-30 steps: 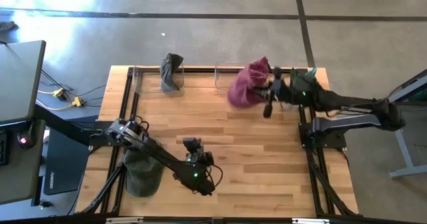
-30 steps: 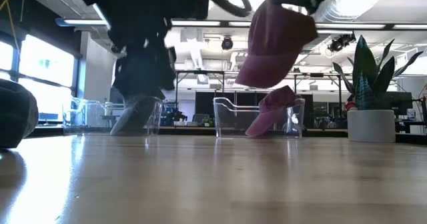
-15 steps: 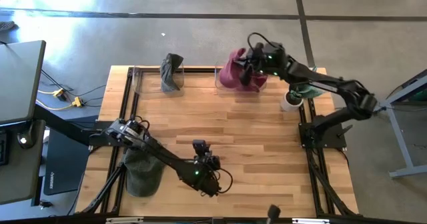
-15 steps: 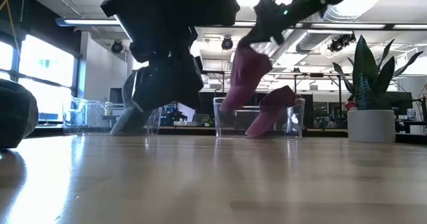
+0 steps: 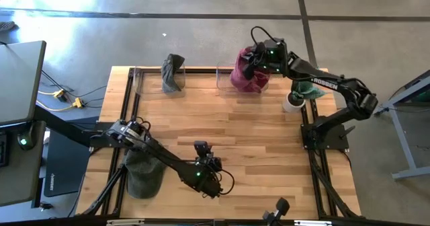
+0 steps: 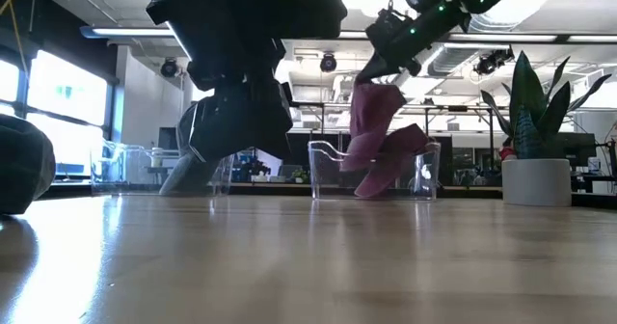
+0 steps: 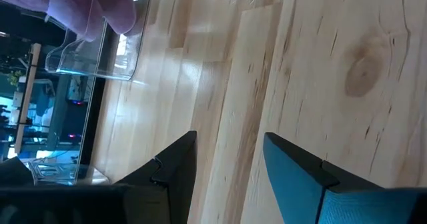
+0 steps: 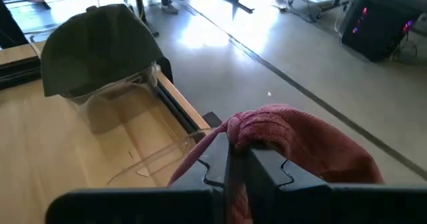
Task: Pick & Place hat
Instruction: Put the red cap into the left transparent bin
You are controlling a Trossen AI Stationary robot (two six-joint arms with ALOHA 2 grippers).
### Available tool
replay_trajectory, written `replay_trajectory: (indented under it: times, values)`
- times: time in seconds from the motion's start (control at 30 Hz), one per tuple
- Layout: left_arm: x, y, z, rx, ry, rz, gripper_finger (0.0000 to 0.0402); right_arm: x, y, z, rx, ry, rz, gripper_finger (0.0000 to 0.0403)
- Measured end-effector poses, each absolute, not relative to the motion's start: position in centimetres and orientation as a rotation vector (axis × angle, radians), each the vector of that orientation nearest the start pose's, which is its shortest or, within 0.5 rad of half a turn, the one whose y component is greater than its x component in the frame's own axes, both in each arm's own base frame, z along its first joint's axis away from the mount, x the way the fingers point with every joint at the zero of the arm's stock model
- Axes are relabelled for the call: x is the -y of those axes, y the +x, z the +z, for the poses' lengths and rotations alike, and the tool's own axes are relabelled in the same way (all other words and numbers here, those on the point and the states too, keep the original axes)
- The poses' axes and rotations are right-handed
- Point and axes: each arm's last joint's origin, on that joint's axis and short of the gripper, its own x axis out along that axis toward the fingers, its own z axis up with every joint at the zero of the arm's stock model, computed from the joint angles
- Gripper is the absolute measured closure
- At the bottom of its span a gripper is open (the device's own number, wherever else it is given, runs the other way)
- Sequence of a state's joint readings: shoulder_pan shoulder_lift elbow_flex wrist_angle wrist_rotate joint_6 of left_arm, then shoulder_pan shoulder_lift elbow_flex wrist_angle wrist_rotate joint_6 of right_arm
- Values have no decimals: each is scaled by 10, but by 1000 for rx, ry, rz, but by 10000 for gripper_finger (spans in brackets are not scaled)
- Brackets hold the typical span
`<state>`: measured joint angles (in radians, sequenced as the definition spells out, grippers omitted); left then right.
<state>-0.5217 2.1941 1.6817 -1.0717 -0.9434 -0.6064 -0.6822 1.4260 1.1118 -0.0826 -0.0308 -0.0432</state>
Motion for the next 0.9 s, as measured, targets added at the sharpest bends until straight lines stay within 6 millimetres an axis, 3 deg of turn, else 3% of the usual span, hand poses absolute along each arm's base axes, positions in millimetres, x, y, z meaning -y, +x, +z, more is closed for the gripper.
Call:
replay_trajectory:
  times: [0.23,0.43,0.73,0.9]
  values:
    - [187,373,165,-992,523,634,234,211,255,288,-490,132,-641,359]
    - [187,373,165,-994,521,632,234,212,251,285,-549,97,-654,343]
    - [188,373,165,-989,517,630,234,191,221,315,-621,-25,-856,244]
    - [188,375,165,-985,529,621,235,170,229,323,-567,-27,-622,224]
